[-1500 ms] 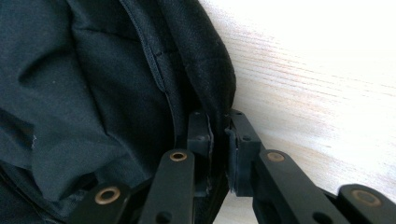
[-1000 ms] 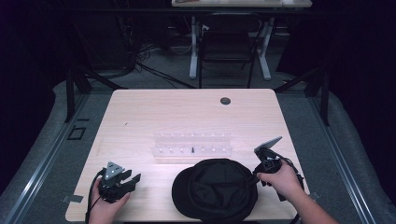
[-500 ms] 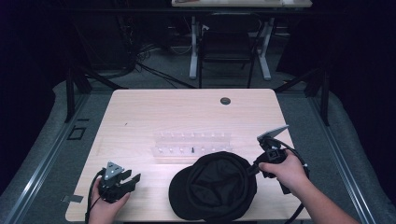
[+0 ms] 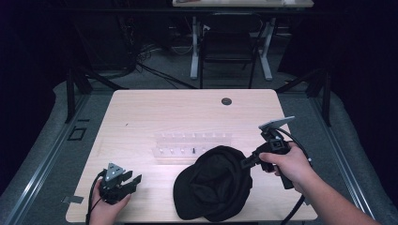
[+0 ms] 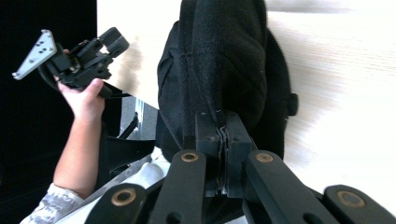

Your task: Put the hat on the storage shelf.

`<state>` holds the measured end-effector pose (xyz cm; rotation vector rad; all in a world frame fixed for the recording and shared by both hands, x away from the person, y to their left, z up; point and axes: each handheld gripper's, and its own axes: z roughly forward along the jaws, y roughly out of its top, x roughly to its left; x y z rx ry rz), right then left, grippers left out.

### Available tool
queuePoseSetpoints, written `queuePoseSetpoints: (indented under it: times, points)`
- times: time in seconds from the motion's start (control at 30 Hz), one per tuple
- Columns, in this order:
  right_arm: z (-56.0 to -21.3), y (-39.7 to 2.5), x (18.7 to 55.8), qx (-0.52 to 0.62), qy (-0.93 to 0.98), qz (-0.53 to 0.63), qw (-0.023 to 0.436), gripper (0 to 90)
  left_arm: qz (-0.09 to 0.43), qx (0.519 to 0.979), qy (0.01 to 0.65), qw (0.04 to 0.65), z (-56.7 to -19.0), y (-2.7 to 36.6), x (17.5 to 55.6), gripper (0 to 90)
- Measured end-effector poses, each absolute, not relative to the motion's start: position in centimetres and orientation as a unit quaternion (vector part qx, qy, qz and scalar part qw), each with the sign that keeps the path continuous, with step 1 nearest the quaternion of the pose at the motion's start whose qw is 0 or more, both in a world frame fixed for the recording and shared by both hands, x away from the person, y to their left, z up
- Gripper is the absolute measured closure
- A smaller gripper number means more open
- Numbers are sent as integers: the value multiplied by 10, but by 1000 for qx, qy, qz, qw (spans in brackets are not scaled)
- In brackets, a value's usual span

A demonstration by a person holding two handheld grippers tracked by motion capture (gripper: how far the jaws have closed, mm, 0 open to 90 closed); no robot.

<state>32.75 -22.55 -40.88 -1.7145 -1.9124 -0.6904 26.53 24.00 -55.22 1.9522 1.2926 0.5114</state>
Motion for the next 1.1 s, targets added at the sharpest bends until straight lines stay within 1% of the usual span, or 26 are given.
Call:
queuePoseSetpoints:
  times: [0.13,0.3,0.67,0.8,0.9,1.1]
  points:
    - [-401,-222,328,-613,-708,-247,248,881,200,757,503,366,-552,241,265,571]
    - [-393,-214,327,-622,-700,-252,243,881,200,757,504,364,-553,241,265,571]
    - [-374,-215,324,-617,-702,-255,247,881,200,758,503,365,-553,240,265,569]
    - [-364,-220,322,-614,-701,-264,249,882,199,757,504,366,-553,240,265,550]
    - [-353,-224,319,-613,-697,-279,247,882,201,755,507,365,-554,240,266,510]
    - [-339,-228,314,-612,-691,-304,236,882,202,755,507,364,-554,240,266,491]
